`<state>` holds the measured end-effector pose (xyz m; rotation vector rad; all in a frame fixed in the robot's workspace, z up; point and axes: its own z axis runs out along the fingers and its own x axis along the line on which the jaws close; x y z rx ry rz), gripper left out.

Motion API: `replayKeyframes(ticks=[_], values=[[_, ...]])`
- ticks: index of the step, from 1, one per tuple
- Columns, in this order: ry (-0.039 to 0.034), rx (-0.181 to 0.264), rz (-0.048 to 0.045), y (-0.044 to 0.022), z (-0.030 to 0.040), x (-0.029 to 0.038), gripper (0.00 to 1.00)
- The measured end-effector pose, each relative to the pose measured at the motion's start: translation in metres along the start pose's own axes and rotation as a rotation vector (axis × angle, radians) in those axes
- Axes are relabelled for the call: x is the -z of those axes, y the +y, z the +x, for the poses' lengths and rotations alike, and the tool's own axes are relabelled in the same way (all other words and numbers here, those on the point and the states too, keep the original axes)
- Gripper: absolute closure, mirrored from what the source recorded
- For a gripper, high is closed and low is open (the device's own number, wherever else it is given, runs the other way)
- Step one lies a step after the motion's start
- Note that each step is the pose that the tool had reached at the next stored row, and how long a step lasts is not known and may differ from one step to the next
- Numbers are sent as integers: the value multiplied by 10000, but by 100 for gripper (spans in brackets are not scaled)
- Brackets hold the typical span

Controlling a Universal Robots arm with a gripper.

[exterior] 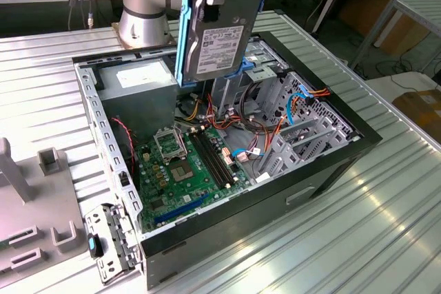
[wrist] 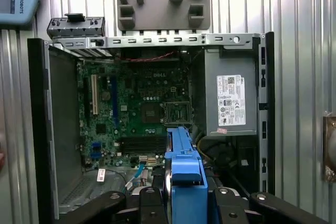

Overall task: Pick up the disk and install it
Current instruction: 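Insert the disk into the insertion slot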

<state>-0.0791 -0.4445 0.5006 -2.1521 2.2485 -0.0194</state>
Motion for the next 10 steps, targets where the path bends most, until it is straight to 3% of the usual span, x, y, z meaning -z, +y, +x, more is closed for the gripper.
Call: replayKeyframes(ticks=[2,5,6,9,10], values=[[0,0,-3,-148,-6,-7,63],[2,0,-28,-241,50,-17,63],[-1,0,-28,-249,101,-21,63],[0,0,-28,-271,341,-31,63],[-1,-1,-27,-283,479,-38,63]])
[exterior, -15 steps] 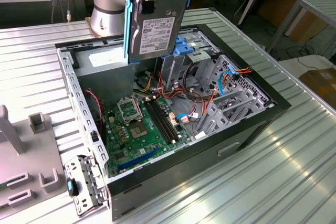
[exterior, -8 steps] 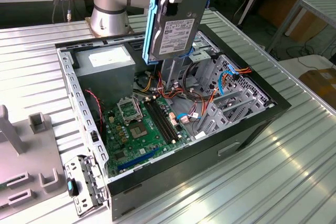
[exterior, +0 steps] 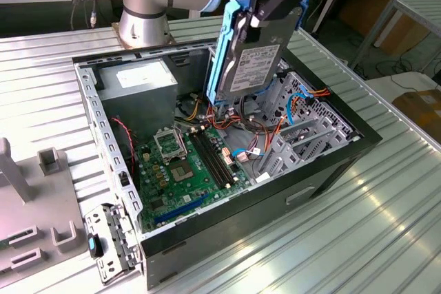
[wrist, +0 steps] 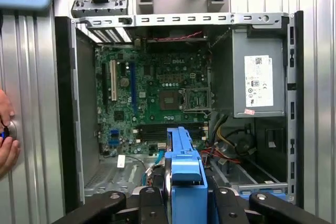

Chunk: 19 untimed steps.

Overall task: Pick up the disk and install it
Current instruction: 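Insert the disk into the insertion slot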

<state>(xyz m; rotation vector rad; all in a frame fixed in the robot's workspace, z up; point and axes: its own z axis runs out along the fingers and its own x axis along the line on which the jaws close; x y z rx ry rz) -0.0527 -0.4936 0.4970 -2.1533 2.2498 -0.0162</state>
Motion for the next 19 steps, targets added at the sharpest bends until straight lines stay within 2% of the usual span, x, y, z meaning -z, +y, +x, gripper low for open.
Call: replayKeyframes(ticks=[1,2,3,7,8,10,12,14,18,19], values=[[3,0,-1,-8,72,-2,63],[3,1,-1,-26,203,-9,63],[1,1,-4,-40,265,-14,63],[2,0,-16,-133,357,-26,63],[1,-1,-17,-202,376,-34,63],[2,0,-17,-264,383,-43,63],[3,0,-17,-362,403,-68,63],[2,0,-17,-397,433,-82,63],[2,-1,-17,-525,595,-136,63],[2,-1,-17,-547,607,-141,63]])
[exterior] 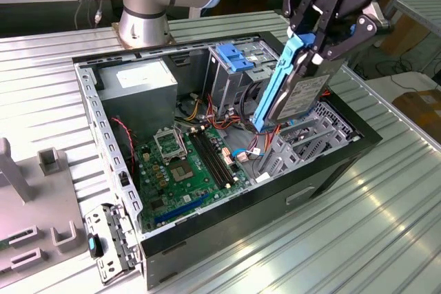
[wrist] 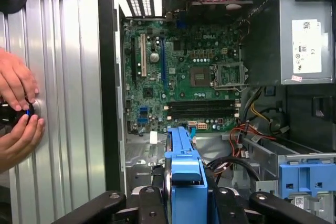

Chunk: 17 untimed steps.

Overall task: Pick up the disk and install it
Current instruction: 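Insert the disk into the insertion slot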

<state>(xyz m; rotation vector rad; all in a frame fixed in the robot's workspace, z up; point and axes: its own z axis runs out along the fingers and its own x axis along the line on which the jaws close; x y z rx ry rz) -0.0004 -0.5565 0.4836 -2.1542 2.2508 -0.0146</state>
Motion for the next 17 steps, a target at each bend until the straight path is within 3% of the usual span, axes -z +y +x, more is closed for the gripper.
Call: replayKeyframes(ticks=[4,8,9,13,15,17], values=[[2,0,0,-156,14,-18,63],[0,1,0,-227,28,-41,63],[0,0,0,-285,37,-62,63],[2,1,0,-408,89,-140,63],[0,2,0,-575,95,-169,63],[1,0,0,-585,99,-236,63]])
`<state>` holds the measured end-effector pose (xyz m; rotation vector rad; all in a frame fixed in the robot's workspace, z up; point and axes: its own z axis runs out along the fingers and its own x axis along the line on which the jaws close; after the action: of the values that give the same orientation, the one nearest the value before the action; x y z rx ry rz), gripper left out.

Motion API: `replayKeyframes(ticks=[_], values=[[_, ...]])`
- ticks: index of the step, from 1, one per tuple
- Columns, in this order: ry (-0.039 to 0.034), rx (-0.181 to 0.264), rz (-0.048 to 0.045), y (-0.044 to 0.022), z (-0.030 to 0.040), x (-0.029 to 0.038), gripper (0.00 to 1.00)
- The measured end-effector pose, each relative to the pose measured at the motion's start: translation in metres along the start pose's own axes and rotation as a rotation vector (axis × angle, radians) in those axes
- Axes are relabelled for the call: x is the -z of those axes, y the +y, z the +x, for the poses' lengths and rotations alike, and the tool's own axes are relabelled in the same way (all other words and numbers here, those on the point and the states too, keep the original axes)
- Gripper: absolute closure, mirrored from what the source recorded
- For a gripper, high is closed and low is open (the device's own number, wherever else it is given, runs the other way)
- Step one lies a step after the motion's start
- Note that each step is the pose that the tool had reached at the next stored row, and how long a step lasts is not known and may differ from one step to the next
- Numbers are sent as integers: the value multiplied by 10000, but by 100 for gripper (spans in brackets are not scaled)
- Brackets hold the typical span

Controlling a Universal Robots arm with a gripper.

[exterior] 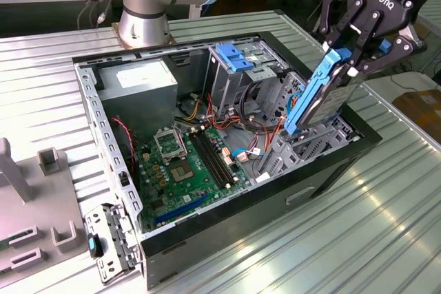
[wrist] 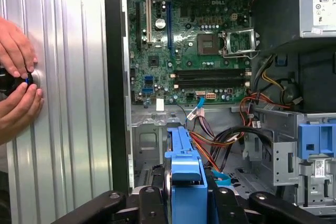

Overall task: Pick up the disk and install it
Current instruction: 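Insert the disk into the insertion slot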

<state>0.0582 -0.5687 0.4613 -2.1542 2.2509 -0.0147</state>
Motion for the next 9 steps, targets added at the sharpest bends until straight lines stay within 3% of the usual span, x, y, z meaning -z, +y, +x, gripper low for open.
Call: replayKeyframes(ticks=[2,9], values=[[9,1,1,1,6,-66,63],[21,1,1,2,18,-111,63]])
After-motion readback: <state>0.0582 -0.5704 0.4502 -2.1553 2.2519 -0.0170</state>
